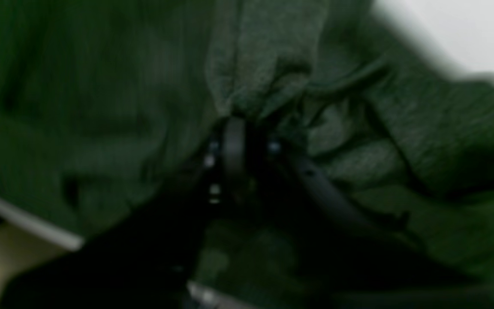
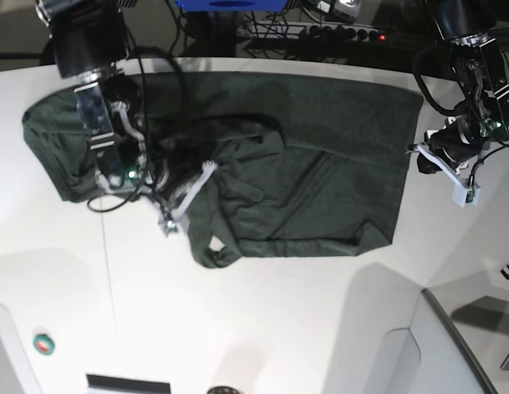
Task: Layout the t-shirt on the table in an organized manner, then fold the t-shirt properly
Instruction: 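Grasp the shirt hem corner with the right gripper and pull it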
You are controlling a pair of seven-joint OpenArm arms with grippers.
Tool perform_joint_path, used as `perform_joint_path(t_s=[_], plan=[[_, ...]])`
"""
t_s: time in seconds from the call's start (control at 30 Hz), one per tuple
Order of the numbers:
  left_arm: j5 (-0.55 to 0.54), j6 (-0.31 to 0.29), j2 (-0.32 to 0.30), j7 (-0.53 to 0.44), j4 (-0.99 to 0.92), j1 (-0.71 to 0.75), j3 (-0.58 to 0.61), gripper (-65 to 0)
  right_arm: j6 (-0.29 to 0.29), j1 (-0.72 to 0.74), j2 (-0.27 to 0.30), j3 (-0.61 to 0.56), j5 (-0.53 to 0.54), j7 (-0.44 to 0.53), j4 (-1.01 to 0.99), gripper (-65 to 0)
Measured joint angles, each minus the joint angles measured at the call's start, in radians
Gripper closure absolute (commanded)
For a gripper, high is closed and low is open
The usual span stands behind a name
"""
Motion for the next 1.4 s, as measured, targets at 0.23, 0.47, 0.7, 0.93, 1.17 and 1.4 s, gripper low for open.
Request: perform_joint_path(t_s=[0.23, 0.47, 0.7, 0.93, 1.17, 1.4], plan=[[-0.003, 0.0, 0.003, -0.003, -0.043, -0.026, 0.0, 0.0, -0.002, 0.047, 0.013, 0.01, -0.001, -0.036, 0.235, -27.9], [-0.005, 0.0, 0.006, -0.003, -0.05, -0.017, -0.002, 0.0, -0.004, 0.269, 0.004, 0.006, -0.01, 0.137, -0.237, -27.9], [-0.005, 0.0, 0.006, -0.001, -0.05, -0.012, -0.002, 0.0, 0.0, 0.435, -0.035, 0.002, -0.005, 0.308, -0.634, -27.9], [-0.002, 0.0, 0.008, -0.001, -0.05, -0.011, -0.002, 0.0, -0.001, 0.446, -0.074, 0.002, -0.008, 0.34, -0.711, -27.9], [-0.004, 0.0, 0.006, 0.0, -0.05, -0.011, -0.002, 0.0, 0.0, 0.465, -0.069, 0.002, -0.007, 0.411, -0.797, -27.6], [-0.004, 0.0, 0.002, 0.0, -0.05, -0.01, -0.003, 0.0, 0.002, 0.482, -0.078, 0.009, -0.001, 0.483, -0.866, -0.6]])
